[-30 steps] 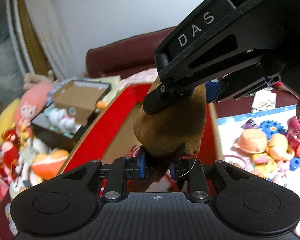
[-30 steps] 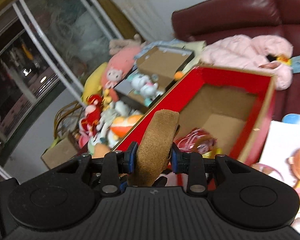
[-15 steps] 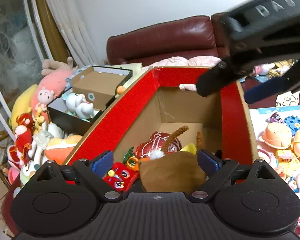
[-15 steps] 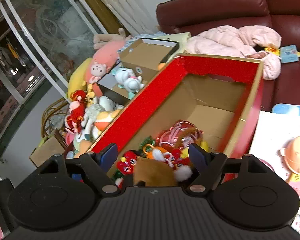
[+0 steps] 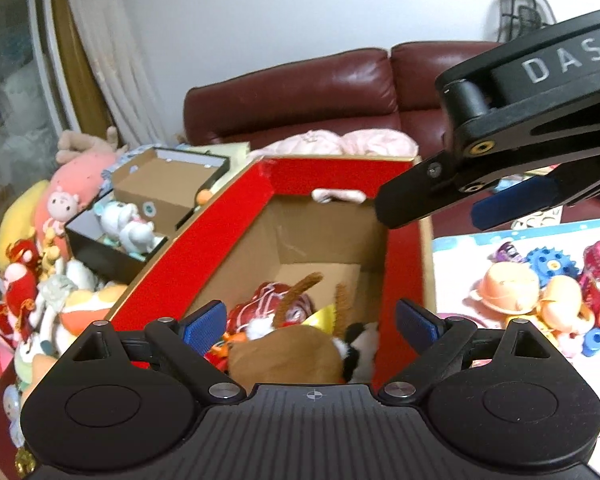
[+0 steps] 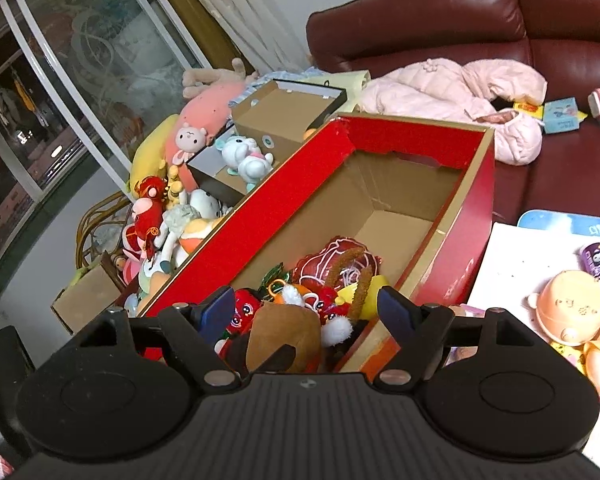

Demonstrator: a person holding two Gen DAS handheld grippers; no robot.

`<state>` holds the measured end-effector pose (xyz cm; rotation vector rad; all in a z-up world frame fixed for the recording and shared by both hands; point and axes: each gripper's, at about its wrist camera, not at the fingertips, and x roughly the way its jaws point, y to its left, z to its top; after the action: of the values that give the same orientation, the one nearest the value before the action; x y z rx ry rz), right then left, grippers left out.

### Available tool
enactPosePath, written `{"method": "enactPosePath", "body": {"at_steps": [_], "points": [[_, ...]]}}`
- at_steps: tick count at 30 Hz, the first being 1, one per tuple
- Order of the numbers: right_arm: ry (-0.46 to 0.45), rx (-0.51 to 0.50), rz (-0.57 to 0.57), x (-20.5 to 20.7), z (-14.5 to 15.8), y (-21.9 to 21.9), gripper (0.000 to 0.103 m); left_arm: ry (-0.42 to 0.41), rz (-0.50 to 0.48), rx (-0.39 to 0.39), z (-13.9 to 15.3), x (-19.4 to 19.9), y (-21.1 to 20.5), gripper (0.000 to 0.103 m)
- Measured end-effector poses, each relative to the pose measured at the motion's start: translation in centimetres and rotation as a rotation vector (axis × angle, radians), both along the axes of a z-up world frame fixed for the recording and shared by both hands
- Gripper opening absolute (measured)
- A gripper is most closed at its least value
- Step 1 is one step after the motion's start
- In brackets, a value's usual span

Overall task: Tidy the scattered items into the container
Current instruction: 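Open both grippers to drop the brown hat into the red box, then bring both grippers back over the toys on the table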

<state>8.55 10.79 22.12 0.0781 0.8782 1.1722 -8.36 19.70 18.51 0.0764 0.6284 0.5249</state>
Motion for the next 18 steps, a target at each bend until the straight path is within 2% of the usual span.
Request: {"method": "enactPosePath", "body": {"at_steps": [5,9,14,18], "points": [[-0.007,0.015,-0.053,1.2,0.2,-2.7,0.082,-0.023,-0.074,-0.004,1.0,0.2,-2.7,0.097],[0.017,0.006,-0.129,2.8,-0.8,-5.5,0.083,-0.02,-0.16,0.015,1.1,0.7,-5.9,0.097],[0.057,-0.022,-0.211,4.1,-3.0,-8.9,0.083,0.015,-0.259,0.027,0.0,1.5,-9.9,0.098],[0.107,-0.031,-0.276,5.1,-4.9,-11.6,0.083,0.052,-0.299,0.023,-1.2,2.0,-11.8,0.098]]}}
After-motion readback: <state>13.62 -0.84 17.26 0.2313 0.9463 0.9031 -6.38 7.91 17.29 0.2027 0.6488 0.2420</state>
